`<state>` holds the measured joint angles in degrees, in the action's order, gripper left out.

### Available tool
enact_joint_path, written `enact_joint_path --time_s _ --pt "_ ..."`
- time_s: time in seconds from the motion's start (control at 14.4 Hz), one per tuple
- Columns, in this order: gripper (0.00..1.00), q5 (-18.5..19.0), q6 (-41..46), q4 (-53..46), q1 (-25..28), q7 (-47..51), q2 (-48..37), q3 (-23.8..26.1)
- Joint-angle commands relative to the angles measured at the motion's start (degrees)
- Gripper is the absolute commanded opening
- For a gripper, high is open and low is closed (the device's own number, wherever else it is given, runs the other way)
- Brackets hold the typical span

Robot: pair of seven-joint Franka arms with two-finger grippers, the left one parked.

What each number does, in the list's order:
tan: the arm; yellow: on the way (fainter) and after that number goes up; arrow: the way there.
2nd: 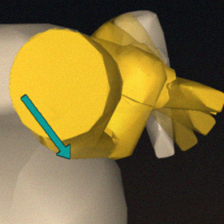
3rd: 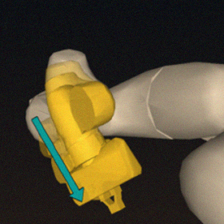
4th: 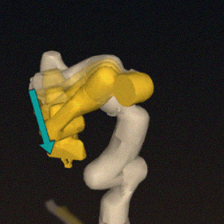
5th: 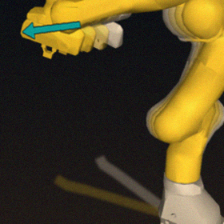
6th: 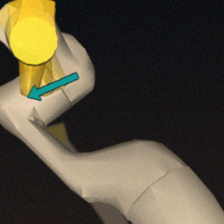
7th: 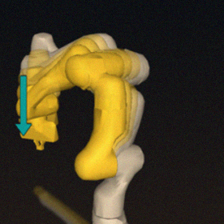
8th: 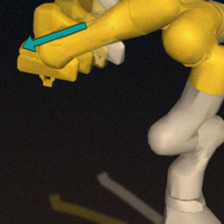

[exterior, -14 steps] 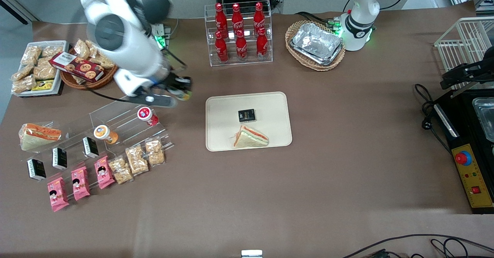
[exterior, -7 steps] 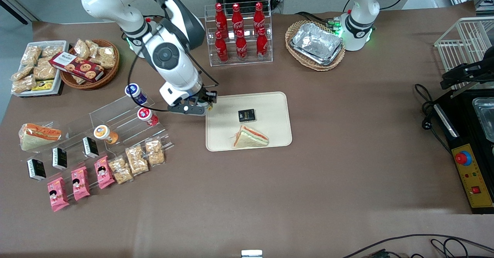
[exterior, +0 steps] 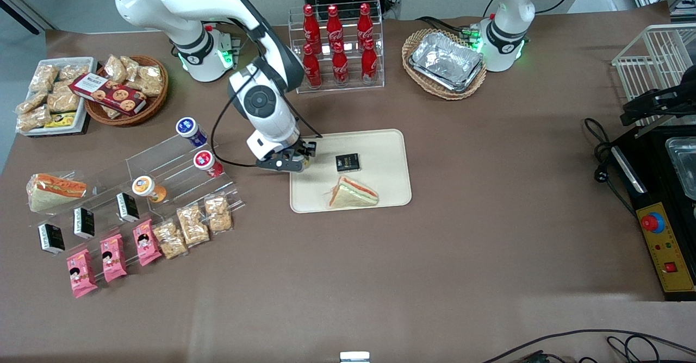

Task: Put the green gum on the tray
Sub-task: 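Lift the green gum jar and carry it toward the cream tray, then lower the green gum jar onto the tray beside the black box, release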

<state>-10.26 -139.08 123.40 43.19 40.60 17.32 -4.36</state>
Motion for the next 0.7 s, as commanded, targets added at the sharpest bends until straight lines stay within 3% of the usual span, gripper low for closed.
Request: enact_joint_path --time_s 0.0,0.35,0.49,0.56,0.63 --pt "0.31 -1.8 -2.5 -0.5 1.3 0.4 2.0 -0.6" --pt "0.31 -5.4 -5.3 -0.8 3.3 0.4 4.1 -0.6" --pt "0.52 -6.0 -5.3 -0.9 3.5 0.5 4.6 -0.6" --pt "0.57 -6.4 -5.4 -1.1 3.6 0.5 4.7 -0.6" --pt "0.7 -7.2 -5.6 -1.1 3.7 0.5 4.9 -0.6"
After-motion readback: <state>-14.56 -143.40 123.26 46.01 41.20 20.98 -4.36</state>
